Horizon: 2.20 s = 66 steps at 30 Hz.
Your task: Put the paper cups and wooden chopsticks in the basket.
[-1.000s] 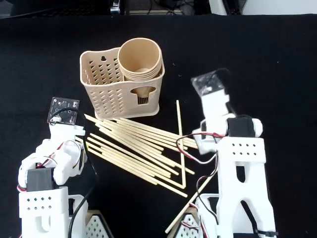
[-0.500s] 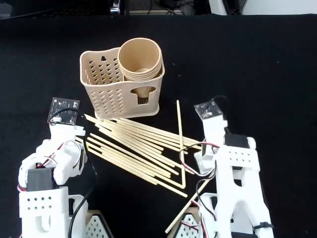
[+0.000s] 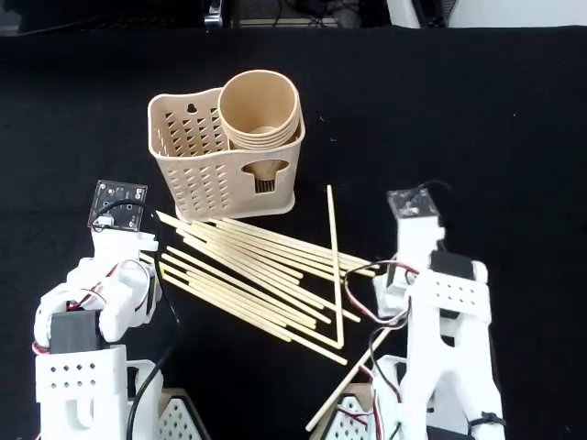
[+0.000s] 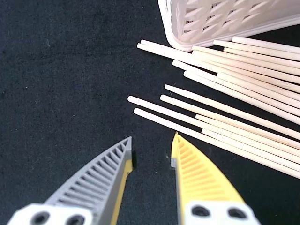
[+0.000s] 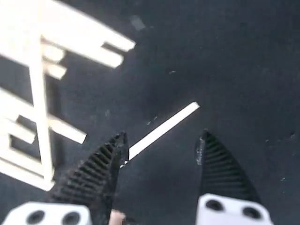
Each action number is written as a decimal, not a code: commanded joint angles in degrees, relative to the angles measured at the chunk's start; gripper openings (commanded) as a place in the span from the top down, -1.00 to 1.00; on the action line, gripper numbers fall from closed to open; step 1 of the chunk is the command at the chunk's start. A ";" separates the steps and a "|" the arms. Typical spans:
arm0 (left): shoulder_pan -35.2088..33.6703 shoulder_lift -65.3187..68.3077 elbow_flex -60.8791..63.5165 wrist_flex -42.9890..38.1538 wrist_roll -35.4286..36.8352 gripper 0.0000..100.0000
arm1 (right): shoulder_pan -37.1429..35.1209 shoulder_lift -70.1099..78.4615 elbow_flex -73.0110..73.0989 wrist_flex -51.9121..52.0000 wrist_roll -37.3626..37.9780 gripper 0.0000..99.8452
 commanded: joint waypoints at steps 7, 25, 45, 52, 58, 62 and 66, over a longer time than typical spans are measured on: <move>-0.48 -0.62 -1.80 -1.05 0.62 0.70 | 1.14 -0.66 1.36 -2.90 -2.90 0.51; -0.22 -0.62 -1.80 -1.23 0.62 0.70 | 1.05 25.54 -7.34 -7.03 -5.54 0.75; -0.22 -0.62 -0.75 -3.78 0.62 0.70 | -3.78 2.86 -7.25 -1.85 -5.98 0.97; -0.22 -0.62 -0.66 -3.52 0.62 0.70 | -5.01 -5.05 -10.59 -1.76 -8.44 0.97; -0.13 -0.62 -0.66 -3.52 0.62 0.70 | -7.74 -8.84 -14.11 -1.93 -12.13 0.97; -0.13 -0.62 -0.66 -3.52 0.62 0.70 | -12.66 -10.77 -16.40 -1.76 -17.76 0.97; -0.13 -0.62 0.13 -3.78 0.62 0.70 | -17.76 -12.26 -18.51 -1.76 -19.87 0.97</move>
